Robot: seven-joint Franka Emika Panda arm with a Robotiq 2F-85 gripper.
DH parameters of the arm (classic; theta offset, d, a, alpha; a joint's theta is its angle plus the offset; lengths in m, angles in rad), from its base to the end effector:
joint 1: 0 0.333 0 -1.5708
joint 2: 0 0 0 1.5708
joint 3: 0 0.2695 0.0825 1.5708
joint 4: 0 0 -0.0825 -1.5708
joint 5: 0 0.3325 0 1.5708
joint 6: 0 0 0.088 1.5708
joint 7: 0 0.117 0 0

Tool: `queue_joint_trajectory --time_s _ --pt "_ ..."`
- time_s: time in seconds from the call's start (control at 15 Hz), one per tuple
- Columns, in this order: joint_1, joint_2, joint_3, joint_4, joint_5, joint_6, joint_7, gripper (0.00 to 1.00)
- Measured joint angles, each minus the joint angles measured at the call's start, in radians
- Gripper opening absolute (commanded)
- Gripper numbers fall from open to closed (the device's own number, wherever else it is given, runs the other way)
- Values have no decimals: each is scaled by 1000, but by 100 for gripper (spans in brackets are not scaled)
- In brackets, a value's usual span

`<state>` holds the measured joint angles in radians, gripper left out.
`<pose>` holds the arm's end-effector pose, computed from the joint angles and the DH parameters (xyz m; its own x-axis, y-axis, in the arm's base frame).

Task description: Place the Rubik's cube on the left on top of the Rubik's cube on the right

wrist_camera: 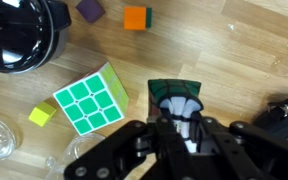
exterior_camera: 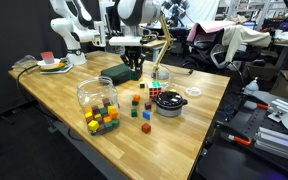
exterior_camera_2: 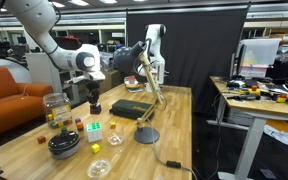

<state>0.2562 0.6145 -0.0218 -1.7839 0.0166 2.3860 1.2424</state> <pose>0.5786 0.1391 0.1986 0.5265 -0.8501 -0.0027 -0.8501 -0.5265 0.0120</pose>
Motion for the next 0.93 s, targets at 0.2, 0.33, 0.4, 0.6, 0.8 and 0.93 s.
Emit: queue_joint_trajectory --time_s 0.2,0.33,0.4,0.6,0.8,0.93 --pt "-14 -80 -1 -92 -5 -8 -61 5" --pt "-28 -113 1 -145 -4 -10 -127 5" --pt "-36 -122 2 -166 -4 -10 -164 5" --pt "-62 -137 5 -207 3 -10 -276 5" --pt "-85 -137 14 -222 31 -10 -394 5" --pt "-91 -137 18 -226 49 -15 -455 5"
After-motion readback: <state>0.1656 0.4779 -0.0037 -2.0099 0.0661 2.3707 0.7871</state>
